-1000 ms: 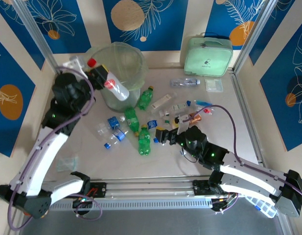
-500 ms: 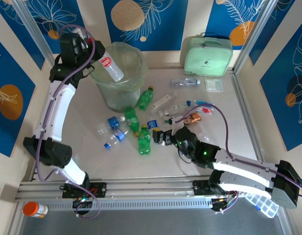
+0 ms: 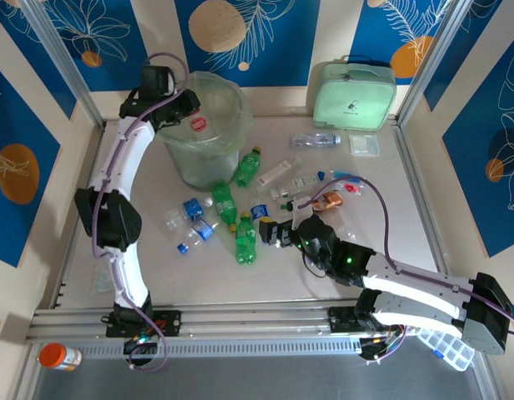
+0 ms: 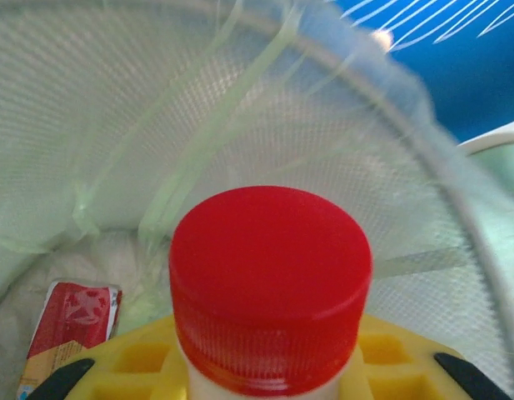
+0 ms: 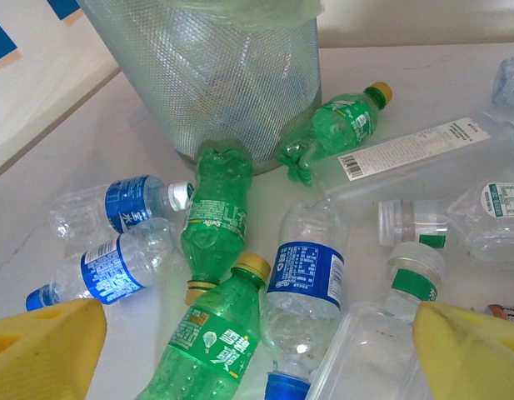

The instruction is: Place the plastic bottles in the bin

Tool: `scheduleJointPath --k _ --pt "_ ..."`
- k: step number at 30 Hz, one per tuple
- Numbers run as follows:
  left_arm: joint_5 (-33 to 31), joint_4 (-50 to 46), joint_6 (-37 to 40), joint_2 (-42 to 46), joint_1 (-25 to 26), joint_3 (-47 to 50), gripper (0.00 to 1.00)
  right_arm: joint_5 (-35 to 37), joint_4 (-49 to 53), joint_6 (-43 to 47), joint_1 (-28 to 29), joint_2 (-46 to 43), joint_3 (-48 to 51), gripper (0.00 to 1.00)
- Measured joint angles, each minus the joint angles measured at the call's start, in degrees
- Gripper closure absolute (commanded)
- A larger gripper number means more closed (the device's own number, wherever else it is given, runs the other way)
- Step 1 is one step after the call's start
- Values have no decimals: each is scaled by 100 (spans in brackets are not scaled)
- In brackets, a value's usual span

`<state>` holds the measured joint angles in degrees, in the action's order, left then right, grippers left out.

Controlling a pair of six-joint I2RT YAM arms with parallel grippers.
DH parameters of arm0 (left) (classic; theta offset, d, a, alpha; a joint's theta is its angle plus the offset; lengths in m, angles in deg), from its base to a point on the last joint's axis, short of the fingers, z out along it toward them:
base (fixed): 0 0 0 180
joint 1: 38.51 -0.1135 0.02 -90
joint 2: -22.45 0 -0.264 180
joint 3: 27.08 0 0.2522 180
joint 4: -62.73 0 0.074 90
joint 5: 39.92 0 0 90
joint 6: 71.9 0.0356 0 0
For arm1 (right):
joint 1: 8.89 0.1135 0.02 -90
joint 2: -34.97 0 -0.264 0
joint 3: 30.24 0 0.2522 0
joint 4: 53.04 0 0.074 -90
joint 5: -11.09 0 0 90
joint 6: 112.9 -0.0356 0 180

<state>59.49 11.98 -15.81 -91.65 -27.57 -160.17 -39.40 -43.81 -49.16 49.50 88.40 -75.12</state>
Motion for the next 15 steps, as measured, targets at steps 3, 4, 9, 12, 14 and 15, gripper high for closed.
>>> scheduleJointPath --k 3,4,9,12,14,15 --pt "-39 -94 157 -221 129 -33 68 0 17 -20 0 0 -7 5" --pt "-63 -87 208 -293 170 -46 67 0 28 -24 0 0 -7 5" --pt "-85 -199 415 -634 262 -173 48 0 68 -39 0 2 -7 5" --pt "-79 -332 498 -811 291 -304 36 -2 72 -39 0 4 -7 5" --pt "-42 -348 542 -876 323 -321 28 0 74 -39 0 4 -7 5" --pt "-37 -374 570 -892 343 -321 25 0 74 -39 0 4 -7 5"
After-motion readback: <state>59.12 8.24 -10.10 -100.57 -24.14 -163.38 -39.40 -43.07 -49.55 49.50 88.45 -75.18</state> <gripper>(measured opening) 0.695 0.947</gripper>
